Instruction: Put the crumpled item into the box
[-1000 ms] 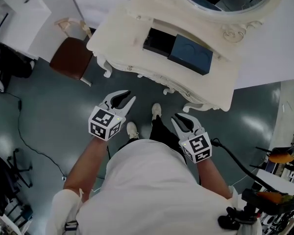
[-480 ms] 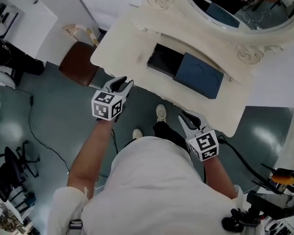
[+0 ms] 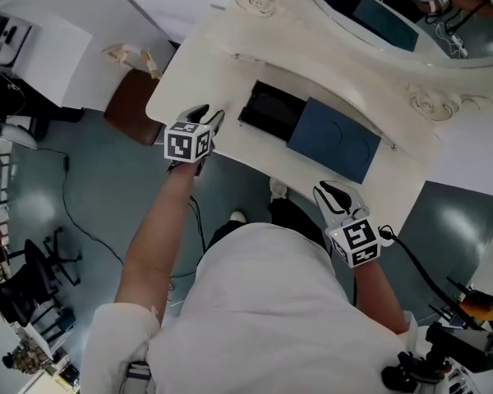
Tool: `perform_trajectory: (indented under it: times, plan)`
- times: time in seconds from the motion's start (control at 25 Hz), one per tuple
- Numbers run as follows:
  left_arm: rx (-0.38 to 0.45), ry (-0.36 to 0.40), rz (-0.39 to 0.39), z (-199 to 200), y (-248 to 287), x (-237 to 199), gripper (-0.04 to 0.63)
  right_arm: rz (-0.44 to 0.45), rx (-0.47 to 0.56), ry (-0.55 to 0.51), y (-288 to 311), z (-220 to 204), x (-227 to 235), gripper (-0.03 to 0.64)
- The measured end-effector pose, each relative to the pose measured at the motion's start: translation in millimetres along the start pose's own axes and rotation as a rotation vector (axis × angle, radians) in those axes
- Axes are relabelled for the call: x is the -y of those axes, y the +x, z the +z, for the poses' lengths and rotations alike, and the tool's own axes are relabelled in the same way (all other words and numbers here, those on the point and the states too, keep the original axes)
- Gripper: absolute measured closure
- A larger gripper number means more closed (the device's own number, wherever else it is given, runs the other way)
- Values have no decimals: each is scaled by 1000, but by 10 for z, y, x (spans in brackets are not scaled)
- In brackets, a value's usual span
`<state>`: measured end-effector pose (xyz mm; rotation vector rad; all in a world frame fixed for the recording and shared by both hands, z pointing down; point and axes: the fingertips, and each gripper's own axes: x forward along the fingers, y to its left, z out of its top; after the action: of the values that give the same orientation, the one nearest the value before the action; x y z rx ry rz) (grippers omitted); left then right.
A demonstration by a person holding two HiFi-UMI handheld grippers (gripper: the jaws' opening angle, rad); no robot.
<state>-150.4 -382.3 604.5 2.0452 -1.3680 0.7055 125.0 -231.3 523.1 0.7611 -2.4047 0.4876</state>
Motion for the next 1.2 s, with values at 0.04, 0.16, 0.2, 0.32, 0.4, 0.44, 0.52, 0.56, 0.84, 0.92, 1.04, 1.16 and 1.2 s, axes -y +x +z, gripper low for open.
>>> perform_trajectory:
  times: [0.04, 0.16, 0.2, 0.32, 0.4, 0.44, 0.52, 0.56, 0.84, 0.92, 1.04, 1.16, 1.2]
  plan:
    - [-13, 0, 7, 9, 81, -30, 415, -1, -1, 3, -6, -1, 75, 555]
    - [-60, 4, 17, -1, 309, -66, 407, -9, -1, 13, -19, -16, 312, 555]
    - [-79, 8, 20, -15, 372, -82, 404, -12, 0, 16, -18, -10, 375, 555]
    - [-140, 14, 33, -92, 487, -142, 400, -18, 2, 26, -32, 33, 485, 555]
    - [-170, 16, 41, -144, 535, -165, 403, -16, 2, 33, -44, 50, 545, 555]
    - [-180, 15, 44, -163, 556, -172, 413, -15, 3, 36, -47, 55, 580, 555]
    - [-190, 12, 51, -173, 581, -185, 430, -13, 4, 42, -45, 54, 647, 555]
    - [-194, 9, 55, -170, 586, -189, 438, -11, 4, 45, -41, 45, 675, 555]
    - [-196, 13, 78, -122, 502, -152, 460, 10, 16, 56, -6, 38, 755, 557]
    - [-180, 15, 84, -68, 444, -132, 460, 15, 23, 56, -6, 44, 758, 557]
    - [-145, 15, 86, 63, 341, -58, 461, 23, 29, 57, -4, 35, 777, 558]
    - [-105, 17, 72, 230, 227, 96, 462, 27, 37, 60, -11, 43, 799, 558]
    - [-91, 21, 64, 297, 192, 162, 462, 27, 42, 60, -13, 56, 808, 558]
